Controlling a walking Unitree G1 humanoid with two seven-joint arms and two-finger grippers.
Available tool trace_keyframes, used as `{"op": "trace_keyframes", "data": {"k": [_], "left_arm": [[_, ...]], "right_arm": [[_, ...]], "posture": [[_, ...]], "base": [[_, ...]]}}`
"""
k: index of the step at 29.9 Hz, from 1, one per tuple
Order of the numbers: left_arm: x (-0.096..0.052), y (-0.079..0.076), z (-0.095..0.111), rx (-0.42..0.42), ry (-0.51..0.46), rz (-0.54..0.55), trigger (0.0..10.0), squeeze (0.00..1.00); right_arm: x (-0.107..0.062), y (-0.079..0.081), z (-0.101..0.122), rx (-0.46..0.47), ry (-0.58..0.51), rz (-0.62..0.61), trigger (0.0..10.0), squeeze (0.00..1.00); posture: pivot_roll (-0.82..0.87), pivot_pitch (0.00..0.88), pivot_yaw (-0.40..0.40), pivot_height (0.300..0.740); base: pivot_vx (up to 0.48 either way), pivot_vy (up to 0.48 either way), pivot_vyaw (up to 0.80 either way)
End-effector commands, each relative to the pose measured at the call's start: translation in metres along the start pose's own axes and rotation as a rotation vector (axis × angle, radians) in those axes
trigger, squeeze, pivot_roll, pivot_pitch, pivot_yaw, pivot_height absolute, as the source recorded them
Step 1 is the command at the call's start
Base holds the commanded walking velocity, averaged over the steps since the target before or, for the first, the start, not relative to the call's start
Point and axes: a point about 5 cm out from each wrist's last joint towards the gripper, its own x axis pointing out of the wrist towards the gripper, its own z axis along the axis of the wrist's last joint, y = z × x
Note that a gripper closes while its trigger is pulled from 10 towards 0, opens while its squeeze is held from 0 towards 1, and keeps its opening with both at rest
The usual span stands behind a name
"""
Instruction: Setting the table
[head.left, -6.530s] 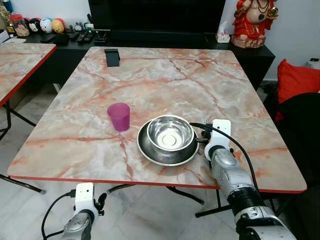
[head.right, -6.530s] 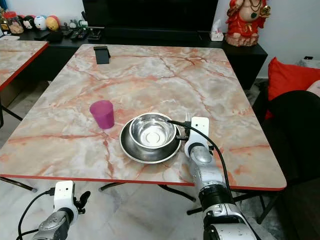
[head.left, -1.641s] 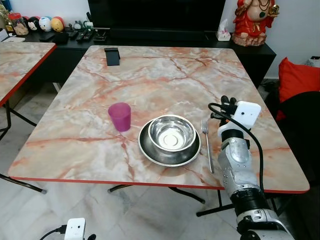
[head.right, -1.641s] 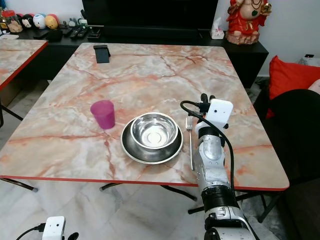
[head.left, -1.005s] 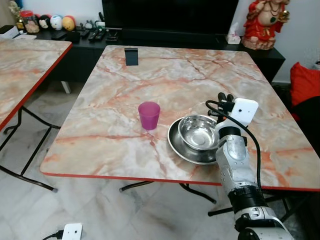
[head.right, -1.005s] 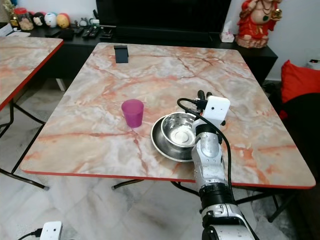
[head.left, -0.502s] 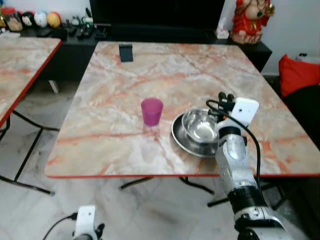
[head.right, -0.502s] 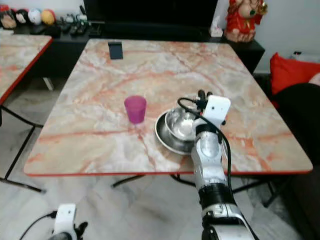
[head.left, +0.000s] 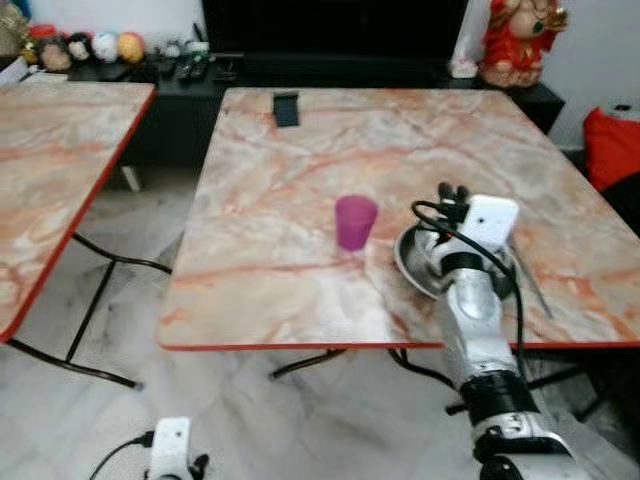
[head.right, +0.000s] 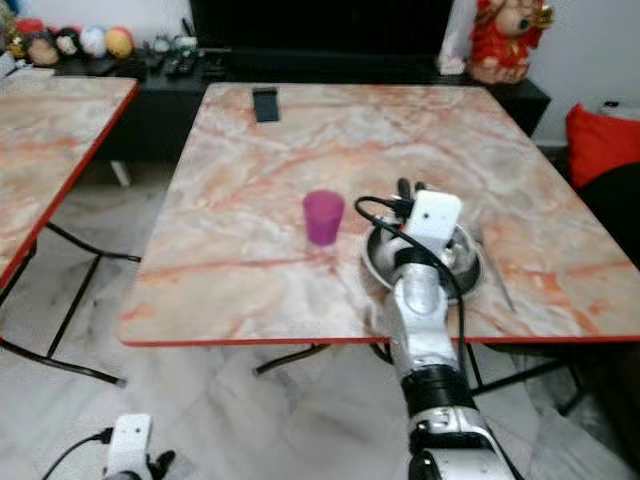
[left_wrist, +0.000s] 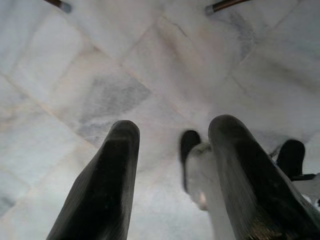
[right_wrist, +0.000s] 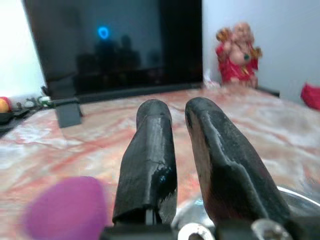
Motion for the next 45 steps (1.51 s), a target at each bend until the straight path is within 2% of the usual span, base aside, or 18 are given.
{"op": "trace_keyframes", "data": {"k": [1,7,33,37,45], "left_arm": [[-0.0012,0.0070,-0.0043,0.011,0.018,0.017,10.0,0.00],[-0.0012,0.0067,-0.0046,0.009,0.019,0.016,10.0,0.00],[-0.0016,0.0079,-0.0054,0.010,0.020,0.015,10.0,0.00],[-0.0017,0.0082,-0.0058,0.009,0.021,0.015,10.0,0.00],[-0.0019,0.0081,-0.0067,0.007,0.023,0.015,10.0,0.00]], "right_arm": [[0.0018,0.0118,0.0094,-0.012,-0.049,0.047,10.0,0.00],[0.0014,0.0164,0.0112,-0.006,-0.063,0.070,10.0,0.00],[0.0016,0.0149,0.0077,0.048,-0.036,0.055,10.0,0.00],[0.0018,0.0152,0.0081,0.050,-0.041,0.060,10.0,0.00],[0.0017,0.0161,0.0090,0.039,-0.052,0.062,10.0,0.00]], "posture": [[-0.01,0.000,-0.035,0.740],[-0.01,0.000,-0.037,0.740],[-0.01,0.000,-0.035,0.740],[0.00,0.000,-0.037,0.740],[0.00,0.000,-0.039,0.740]], "base": [[0.000,0.334,0.80],[0.000,0.334,0.77],[0.000,0.334,0.00],[0.000,0.333,-0.75],[0.000,0.335,0.00]]}}
